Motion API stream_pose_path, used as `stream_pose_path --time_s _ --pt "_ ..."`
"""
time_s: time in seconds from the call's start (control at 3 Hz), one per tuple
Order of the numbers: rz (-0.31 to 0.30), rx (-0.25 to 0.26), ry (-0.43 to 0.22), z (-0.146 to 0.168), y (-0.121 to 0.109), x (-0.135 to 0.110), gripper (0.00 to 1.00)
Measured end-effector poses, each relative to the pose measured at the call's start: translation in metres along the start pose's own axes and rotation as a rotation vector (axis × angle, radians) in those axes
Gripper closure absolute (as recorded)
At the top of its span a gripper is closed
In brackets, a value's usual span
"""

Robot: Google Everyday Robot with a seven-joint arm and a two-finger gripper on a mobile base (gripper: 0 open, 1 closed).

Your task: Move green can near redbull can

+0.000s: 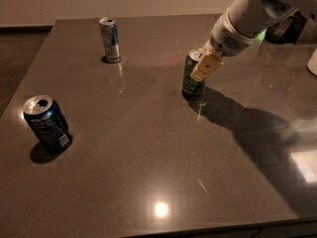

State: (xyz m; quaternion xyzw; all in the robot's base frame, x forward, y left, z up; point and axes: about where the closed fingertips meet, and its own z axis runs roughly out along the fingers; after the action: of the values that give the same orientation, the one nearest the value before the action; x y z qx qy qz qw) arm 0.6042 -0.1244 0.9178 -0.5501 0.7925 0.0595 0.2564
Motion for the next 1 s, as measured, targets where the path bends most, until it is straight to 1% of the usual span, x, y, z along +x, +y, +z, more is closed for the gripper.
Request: stream_pose_path --time_s 0.33,0.67,1.0 --pt "0.043 0.001 -0.041 -0.004 -0.02 -0.044 1.0" --pt "0.123 0.019 -0.071 -0.001 -0.042 -0.078 1.0" --pt "0.178 0.039 -0.069 0.007 -0.059 -0.105 1.0"
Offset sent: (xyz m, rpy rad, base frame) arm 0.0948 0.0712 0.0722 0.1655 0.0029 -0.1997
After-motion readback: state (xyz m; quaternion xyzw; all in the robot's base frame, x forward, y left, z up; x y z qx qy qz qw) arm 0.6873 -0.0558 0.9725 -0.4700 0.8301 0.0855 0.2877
